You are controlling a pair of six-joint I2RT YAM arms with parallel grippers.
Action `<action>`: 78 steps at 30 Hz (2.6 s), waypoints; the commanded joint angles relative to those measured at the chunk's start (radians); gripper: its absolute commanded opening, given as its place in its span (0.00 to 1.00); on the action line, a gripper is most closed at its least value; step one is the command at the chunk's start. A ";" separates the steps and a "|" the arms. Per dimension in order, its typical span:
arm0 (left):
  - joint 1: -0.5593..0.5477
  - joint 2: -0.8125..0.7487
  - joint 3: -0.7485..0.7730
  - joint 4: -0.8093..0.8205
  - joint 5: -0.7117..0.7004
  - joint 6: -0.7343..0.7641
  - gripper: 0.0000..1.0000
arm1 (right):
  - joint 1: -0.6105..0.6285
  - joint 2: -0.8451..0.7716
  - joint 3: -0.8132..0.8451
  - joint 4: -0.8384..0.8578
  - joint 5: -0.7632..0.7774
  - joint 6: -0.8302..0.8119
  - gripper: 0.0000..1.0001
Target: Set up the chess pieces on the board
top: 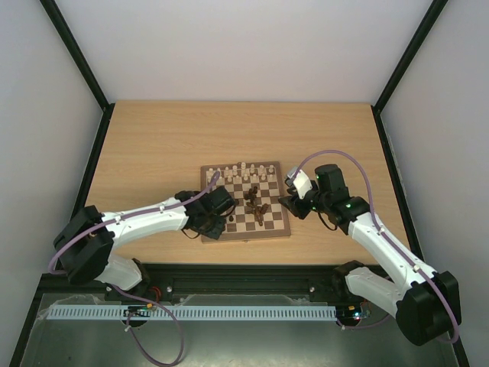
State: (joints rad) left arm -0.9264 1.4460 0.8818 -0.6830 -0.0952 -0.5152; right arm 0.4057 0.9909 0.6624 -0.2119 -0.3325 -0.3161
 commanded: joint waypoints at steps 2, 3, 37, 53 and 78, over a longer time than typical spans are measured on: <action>0.012 0.009 -0.022 0.005 -0.009 0.010 0.16 | -0.004 0.009 -0.011 -0.024 -0.014 -0.015 0.46; 0.013 0.010 -0.024 0.007 -0.009 0.012 0.16 | -0.004 0.009 -0.011 -0.024 -0.014 -0.016 0.45; 0.059 -0.065 0.290 -0.094 -0.111 0.158 0.55 | -0.004 0.000 0.000 -0.020 0.031 -0.027 0.46; 0.211 -0.014 0.247 0.326 0.080 0.294 0.56 | 0.371 0.139 -0.038 -0.071 0.251 -0.091 0.38; 0.256 -0.039 0.173 0.355 0.035 0.304 0.58 | 0.401 0.457 0.121 0.007 0.319 0.045 0.37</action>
State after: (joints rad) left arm -0.6693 1.4261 1.0630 -0.3420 -0.0471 -0.2234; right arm 0.8001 1.4342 0.7788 -0.1997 -0.0521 -0.2756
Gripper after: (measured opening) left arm 0.582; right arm 0.373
